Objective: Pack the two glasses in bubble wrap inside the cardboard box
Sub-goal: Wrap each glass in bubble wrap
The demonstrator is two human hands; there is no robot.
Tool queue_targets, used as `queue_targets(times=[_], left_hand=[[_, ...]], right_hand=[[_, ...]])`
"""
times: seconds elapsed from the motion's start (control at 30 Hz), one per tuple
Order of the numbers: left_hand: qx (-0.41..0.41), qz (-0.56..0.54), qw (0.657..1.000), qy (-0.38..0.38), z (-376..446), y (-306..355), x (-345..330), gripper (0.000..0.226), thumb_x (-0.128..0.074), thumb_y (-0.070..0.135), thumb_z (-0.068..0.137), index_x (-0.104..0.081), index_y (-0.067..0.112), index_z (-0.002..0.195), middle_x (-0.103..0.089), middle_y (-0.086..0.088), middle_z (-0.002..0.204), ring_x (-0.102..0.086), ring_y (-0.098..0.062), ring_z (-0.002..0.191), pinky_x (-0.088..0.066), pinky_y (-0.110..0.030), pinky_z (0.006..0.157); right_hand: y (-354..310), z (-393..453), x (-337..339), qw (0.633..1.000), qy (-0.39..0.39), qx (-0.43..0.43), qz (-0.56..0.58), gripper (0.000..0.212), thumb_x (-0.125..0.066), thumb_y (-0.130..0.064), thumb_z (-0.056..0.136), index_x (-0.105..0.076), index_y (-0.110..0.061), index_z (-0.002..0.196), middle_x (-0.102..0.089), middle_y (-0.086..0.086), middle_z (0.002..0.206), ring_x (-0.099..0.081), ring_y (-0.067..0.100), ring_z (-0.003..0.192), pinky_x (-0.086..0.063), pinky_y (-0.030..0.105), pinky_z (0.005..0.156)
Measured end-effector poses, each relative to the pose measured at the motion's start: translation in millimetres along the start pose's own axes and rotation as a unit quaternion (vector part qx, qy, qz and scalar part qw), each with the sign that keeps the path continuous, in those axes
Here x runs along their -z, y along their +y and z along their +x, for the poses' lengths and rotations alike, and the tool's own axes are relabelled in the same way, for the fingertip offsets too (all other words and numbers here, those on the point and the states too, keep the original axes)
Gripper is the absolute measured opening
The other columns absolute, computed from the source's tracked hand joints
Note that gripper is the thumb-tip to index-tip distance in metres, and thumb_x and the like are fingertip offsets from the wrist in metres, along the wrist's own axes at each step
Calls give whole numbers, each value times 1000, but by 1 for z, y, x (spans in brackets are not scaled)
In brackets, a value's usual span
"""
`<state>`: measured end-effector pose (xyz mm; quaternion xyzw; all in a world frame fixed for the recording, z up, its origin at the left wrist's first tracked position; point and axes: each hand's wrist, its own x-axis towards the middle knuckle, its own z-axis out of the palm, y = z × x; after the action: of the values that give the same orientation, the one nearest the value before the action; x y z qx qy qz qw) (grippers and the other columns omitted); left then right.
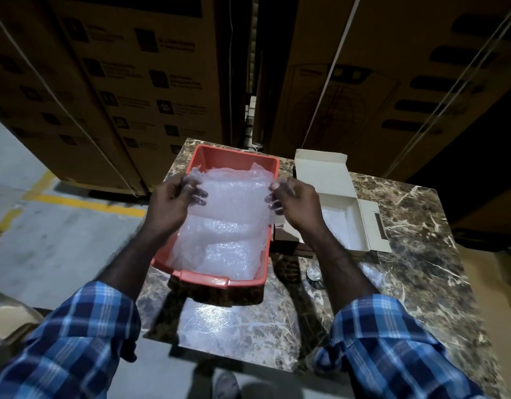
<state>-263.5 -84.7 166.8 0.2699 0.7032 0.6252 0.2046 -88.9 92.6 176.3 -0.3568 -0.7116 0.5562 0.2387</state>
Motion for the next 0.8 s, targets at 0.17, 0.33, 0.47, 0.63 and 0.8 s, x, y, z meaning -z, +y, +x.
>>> queue_targets(times=[0.17,0.33,0.47,0.63,0.8], left_hand=[[-61,-7,997,44,16,34,-6,19,-55,5,100,-64,17,90,-67,1,80,-66,-8,69,-58,-26,69],[-121,-13,989,82,20,70,-15,18,-62,11,98,-67,23,85,-69,9,71,-63,-8,63,-56,-27,62],[-164,-19,980,107,8,98,-37,19,-63,19,99,-65,24,81,-65,11,66,-57,-3,56,-50,-22,54],[-202,-11,974,103,-16,126,-86,22,-59,18,101,-61,25,81,-60,12,69,-52,5,60,-43,-13,56],[-211,-16,973,95,-44,148,-156,24,-58,11,100,-63,30,87,-66,18,73,-58,6,69,-47,-16,65]], right_hand=[[-36,15,20,984,23,68,-160,24,-53,-32,102,-68,-19,116,-71,0,88,-70,19,72,-61,38,57],[-70,15,51,986,6,80,-150,19,-49,-29,105,-67,-22,106,-67,5,92,-67,25,76,-50,27,43],[-82,8,82,990,6,93,-105,23,-49,-31,105,-66,-15,100,-68,16,98,-70,39,80,-45,31,36],[-84,-6,132,995,-4,24,102,22,-52,-27,105,-68,-17,94,-67,20,112,-69,37,92,-60,39,63],[-66,-29,209,988,50,98,107,25,-51,-22,105,-69,-6,111,-74,13,103,-72,25,94,-58,50,89]])
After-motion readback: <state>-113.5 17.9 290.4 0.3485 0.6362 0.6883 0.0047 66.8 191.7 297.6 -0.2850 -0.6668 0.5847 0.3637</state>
